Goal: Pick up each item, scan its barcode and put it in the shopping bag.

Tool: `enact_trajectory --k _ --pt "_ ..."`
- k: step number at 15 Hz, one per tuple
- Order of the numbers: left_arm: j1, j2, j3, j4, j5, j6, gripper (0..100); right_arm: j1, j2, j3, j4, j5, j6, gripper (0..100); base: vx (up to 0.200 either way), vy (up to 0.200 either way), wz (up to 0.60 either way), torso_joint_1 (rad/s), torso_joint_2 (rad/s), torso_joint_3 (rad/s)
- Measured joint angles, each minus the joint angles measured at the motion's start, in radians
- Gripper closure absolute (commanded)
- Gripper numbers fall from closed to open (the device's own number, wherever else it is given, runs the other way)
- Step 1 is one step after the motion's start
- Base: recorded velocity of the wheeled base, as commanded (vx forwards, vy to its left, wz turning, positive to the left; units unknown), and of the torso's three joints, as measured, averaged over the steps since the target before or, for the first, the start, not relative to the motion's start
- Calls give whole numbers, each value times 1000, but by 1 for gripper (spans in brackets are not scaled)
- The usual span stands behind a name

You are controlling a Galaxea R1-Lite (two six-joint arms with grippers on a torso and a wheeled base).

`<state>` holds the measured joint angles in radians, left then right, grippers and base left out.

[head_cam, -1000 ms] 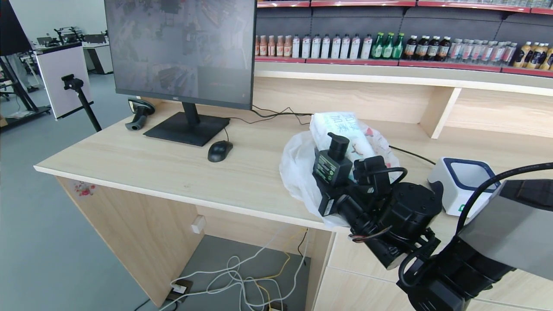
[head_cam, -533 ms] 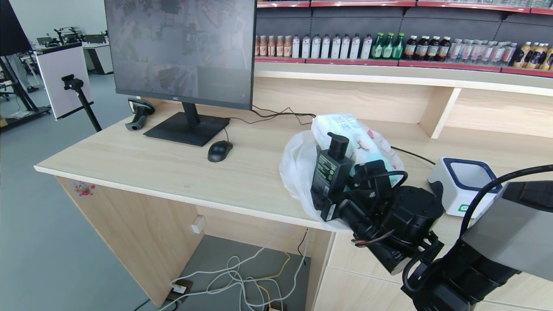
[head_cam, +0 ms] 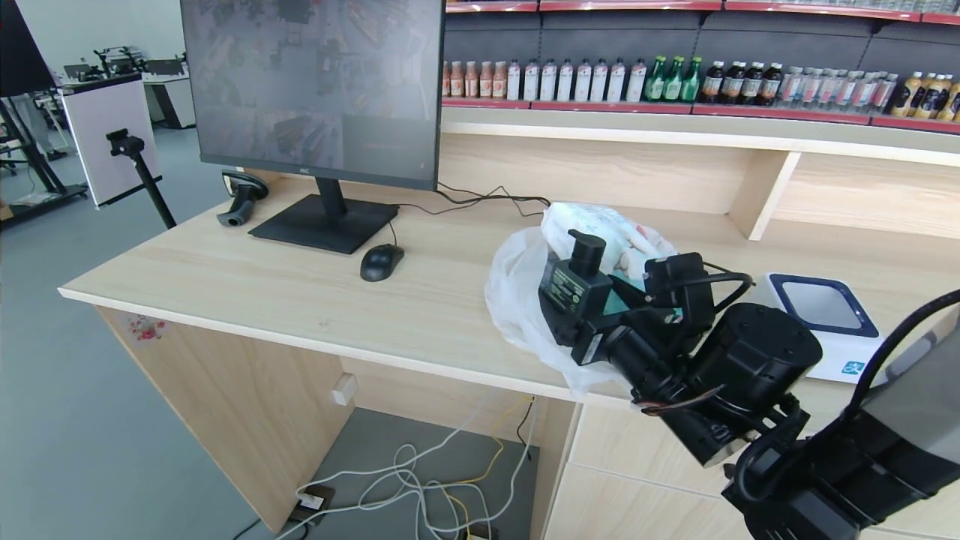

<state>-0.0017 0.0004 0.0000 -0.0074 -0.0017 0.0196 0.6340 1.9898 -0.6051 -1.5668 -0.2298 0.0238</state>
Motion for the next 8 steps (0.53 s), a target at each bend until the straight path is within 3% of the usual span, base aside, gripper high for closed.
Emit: enact_trajectory --k 5,8 --pt "0 0 0 3 -1 0 0 19 -81 17 -2 1 -4 0 0 0 0 0 0 0" --pt "0 0 0 5 -1 -5 0 20 -160 116 -3 1 -4 0 0 0 0 0 0 0"
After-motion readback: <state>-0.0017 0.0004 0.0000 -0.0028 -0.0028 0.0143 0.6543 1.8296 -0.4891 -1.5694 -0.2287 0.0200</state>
